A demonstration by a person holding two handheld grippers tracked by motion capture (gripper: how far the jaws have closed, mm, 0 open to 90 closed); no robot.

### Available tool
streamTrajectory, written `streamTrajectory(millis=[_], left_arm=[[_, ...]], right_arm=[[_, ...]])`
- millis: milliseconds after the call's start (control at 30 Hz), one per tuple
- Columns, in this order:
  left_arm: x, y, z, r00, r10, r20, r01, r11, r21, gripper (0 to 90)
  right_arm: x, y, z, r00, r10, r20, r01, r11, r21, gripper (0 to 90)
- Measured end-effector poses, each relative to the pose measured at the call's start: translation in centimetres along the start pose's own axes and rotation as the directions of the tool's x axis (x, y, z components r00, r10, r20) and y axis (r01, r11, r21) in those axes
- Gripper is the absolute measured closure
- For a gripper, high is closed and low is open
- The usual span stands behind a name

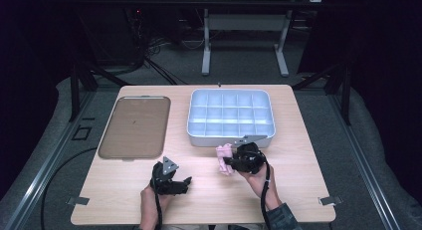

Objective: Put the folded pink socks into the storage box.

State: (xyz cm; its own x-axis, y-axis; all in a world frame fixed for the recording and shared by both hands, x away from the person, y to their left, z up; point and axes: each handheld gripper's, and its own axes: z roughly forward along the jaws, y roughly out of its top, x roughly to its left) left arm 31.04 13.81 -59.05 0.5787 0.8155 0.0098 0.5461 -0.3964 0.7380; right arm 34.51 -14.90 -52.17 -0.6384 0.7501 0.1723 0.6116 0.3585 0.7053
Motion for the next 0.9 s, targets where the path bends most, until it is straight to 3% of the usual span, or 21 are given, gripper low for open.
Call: streamTrajectory(millis=[167, 467, 900], left_arm=[[0.0, 0.0, 0.0, 1.0, 0.002, -0.002, -0.002, 1.0, 0.005, 13.5], [-0.1, 0.1, 0.3, 1.0, 0.0, -0.001, 0.0, 0.9995, 0.033, 1.2], [0.0, 0.2, 0.4, 1.0, -0.002, 0.004, 0.002, 0.9993, 0.037, 0.1]], right_arm=[[-0.2, 0.5, -0.7, 1.0, -0.001, 0.001, 0.001, 1.0, -0.029, 71.2], [-0.5, 1.6, -1.9, 0.9997, -0.015, 0.017, 0.016, 0.999, -0.048, 71.2], [-1.0, 3.3, -3.1, 0.999, -0.025, 0.036, 0.028, 0.995, -0.093, 71.1]])
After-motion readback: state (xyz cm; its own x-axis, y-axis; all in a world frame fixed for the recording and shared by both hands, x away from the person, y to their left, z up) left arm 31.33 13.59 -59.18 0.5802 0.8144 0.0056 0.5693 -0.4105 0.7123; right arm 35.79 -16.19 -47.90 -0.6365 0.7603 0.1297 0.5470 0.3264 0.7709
